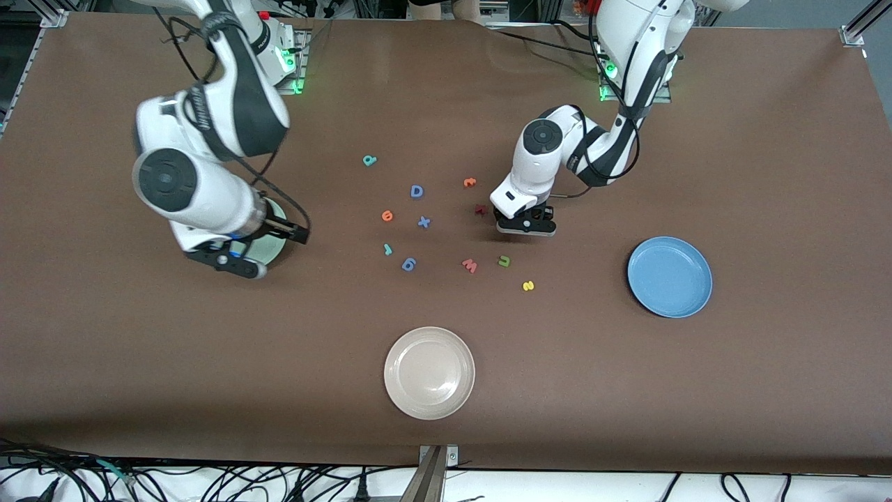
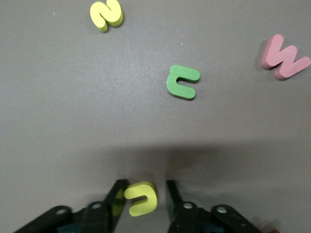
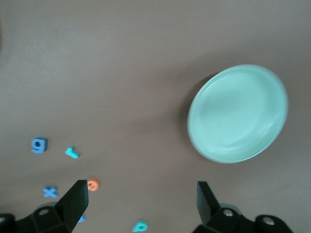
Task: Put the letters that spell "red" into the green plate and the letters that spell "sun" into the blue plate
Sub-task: 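Grasp the yellow u with the left gripper while the right gripper reaches letters, then drop the yellow u on the blue plate while the right gripper grasps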
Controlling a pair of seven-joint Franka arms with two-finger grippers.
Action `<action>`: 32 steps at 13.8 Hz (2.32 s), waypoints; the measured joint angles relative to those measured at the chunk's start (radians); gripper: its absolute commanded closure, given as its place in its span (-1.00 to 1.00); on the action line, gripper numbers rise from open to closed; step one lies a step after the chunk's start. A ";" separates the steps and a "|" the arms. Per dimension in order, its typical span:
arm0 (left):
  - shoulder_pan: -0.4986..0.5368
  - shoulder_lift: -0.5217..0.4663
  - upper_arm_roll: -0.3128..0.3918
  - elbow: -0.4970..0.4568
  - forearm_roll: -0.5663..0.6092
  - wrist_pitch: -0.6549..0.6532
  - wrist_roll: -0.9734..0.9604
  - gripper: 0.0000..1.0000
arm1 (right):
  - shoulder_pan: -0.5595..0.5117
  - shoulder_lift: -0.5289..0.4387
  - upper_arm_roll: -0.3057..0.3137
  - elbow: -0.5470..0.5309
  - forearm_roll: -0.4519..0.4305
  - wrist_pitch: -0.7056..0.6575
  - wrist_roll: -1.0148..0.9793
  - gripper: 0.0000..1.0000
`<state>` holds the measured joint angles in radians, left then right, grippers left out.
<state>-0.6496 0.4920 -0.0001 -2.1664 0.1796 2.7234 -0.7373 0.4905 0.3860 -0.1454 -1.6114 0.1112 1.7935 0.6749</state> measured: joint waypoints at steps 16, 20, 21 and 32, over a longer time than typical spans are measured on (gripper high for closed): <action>0.270 0.000 0.018 0.333 -0.049 -0.532 0.339 1.00 | 0.268 0.211 0.011 -0.285 0.112 0.557 0.317 -0.90; 0.447 0.016 0.021 0.354 -0.067 -0.542 0.622 0.91 | 0.268 0.211 0.026 -0.284 0.112 0.541 0.335 -0.89; 0.479 0.026 0.021 0.361 -0.067 -0.542 0.672 0.83 | 0.269 0.211 0.037 -0.284 0.112 0.540 0.346 -0.89; 0.520 0.097 -0.090 0.461 -0.202 -0.542 0.653 -1.00 | 0.271 0.209 0.051 -0.283 0.119 0.535 0.364 0.14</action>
<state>-0.1292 0.5893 -0.0905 -1.7052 -0.0222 2.1815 -0.0844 0.7612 0.5951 -0.0945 -1.8944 0.2305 2.3288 1.0384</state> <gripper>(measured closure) 0.009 0.568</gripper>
